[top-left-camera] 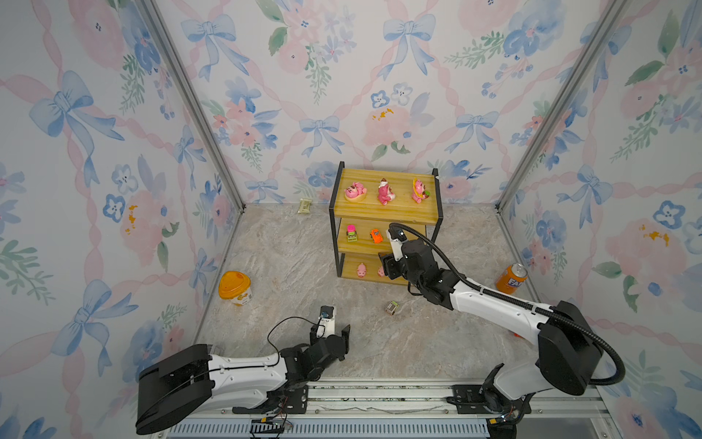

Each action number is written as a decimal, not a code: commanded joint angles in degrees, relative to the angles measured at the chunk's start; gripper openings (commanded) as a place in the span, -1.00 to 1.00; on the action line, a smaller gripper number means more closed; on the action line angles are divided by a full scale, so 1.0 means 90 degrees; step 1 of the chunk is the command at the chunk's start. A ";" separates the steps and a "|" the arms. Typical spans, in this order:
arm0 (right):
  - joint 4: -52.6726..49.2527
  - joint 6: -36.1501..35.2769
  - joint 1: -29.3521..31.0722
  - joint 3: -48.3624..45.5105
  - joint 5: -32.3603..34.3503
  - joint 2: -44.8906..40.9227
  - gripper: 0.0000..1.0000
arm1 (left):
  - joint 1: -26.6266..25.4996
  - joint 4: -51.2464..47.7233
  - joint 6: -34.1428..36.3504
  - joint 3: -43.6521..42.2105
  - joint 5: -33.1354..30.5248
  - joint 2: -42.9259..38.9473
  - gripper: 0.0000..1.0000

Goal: Place and organize the plastic toys onto the shelf
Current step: 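Open the right gripper and release the bulldozer on the middle shelf, then withdraw the right gripper down toward the striped-box truck while the left arm advances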

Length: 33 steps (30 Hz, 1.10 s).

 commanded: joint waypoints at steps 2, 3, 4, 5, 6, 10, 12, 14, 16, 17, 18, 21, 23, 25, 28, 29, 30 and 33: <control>-0.0605 -0.0174 0.0214 -0.0151 0.0170 -0.0499 0.34 | 0.0029 0.0086 -0.0048 0.0064 -0.0064 0.0119 0.42; -0.0708 -0.0217 0.0275 -0.0167 0.0180 -0.0619 0.34 | 0.0033 0.0094 -0.0082 0.0074 -0.0108 0.0138 0.42; -0.0791 -0.0256 0.0344 -0.0198 0.0210 -0.0732 0.34 | 0.0027 0.0106 -0.0094 0.0084 -0.0146 0.0153 0.41; -0.0888 -0.0283 0.0408 -0.0249 0.0211 -0.0884 0.35 | 0.0024 0.0107 -0.0111 0.0110 -0.0200 0.0165 0.40; -0.1026 -0.0290 0.0470 -0.0285 0.0214 -0.1047 0.35 | 0.0018 0.0105 -0.0146 0.0129 -0.0250 0.0183 0.40; -0.1779 -0.0080 0.0631 -0.0491 -0.0210 -0.1683 0.34 | 0.0023 0.0114 -0.0212 0.0263 -0.0421 0.0327 0.33; -0.2197 0.0222 0.0711 -0.0664 -0.0197 -0.1977 0.34 | 0.0023 0.0118 -0.0128 0.0364 -0.0402 0.0483 0.34; -0.2497 0.0588 0.0758 -0.0961 -0.0398 -0.2289 0.33 | 0.0023 0.0124 0.0032 0.0528 -0.0307 0.0706 0.34; -0.2710 0.0871 0.0913 -0.1266 -0.0392 -0.2505 0.32 | 0.0023 0.0132 0.0154 0.0699 -0.0173 0.0961 0.32; -0.2779 0.1066 0.1033 -0.1422 -0.0204 -0.2610 0.32 | 0.0014 0.0139 0.0184 0.0803 -0.0121 0.1114 0.31; -0.2826 0.1201 0.1105 -0.1576 -0.0180 -0.2695 0.31 | 0.0006 0.0198 0.0225 0.0880 -0.0059 0.1262 0.29; -0.2944 0.1638 0.1257 -0.1908 -0.0180 -0.2908 0.27 | -0.0088 0.0297 0.0386 0.1185 0.0025 0.1741 0.25; -0.3005 0.1871 0.1346 -0.2084 -0.0002 -0.2944 0.19 | -0.0150 0.0362 0.0448 0.1369 0.0092 0.1975 0.24; -0.3062 0.2169 0.1359 -0.2240 0.0338 -0.2908 0.04 | -0.0177 0.0563 0.0578 0.1474 0.0247 0.2127 0.24; -0.3082 0.2494 0.1225 -0.2378 0.0606 -0.2714 -0.06 | -0.0182 0.0773 0.0730 0.1673 0.0469 0.2401 0.23; -0.3044 0.2591 0.1162 -0.2414 0.0646 -0.2607 -0.09 | -0.0182 0.0883 0.0797 0.1731 0.0575 0.2485 0.22; -0.2955 0.2671 0.1103 -0.2449 0.0698 -0.2491 -0.11 | -0.0187 0.0999 0.0842 0.1778 0.0660 0.2551 0.21; -0.2622 0.2715 0.0883 -0.2485 0.0613 -0.2066 -0.15 | -0.0192 0.1208 0.0869 0.1917 0.0845 0.2739 0.20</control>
